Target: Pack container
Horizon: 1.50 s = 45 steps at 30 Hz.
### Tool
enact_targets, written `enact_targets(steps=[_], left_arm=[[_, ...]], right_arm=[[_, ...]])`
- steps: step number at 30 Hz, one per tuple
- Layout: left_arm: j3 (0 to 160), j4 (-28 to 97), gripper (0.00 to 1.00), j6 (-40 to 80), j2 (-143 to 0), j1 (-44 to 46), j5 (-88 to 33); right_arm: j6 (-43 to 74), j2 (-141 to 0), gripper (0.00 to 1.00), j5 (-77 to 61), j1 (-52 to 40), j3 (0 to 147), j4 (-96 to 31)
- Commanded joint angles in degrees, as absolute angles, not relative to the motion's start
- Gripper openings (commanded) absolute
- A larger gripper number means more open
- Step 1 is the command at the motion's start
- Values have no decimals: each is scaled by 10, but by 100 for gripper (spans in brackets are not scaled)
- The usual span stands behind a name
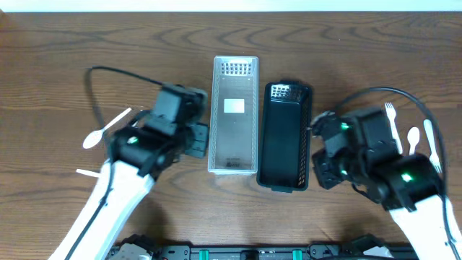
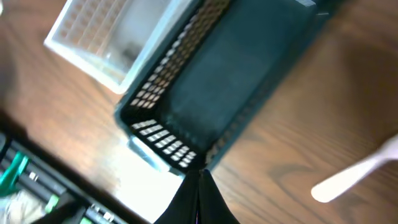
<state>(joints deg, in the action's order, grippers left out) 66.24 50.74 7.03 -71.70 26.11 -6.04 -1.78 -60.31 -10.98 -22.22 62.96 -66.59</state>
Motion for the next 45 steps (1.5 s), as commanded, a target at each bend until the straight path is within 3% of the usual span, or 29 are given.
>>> enact_targets(steps=[1,13,45], left_arm=[[670,505,6,56,-749,292,-58],[670,496,6,50,-837,356,-58],[657,473,6,50,-902,356,-71]], right_arm=[[-47,-632,1,-161,-258,637,-663],[-76,-738,1,-185,-334,637,-677],[-50,-758,1,-185,-336,527,-626]])
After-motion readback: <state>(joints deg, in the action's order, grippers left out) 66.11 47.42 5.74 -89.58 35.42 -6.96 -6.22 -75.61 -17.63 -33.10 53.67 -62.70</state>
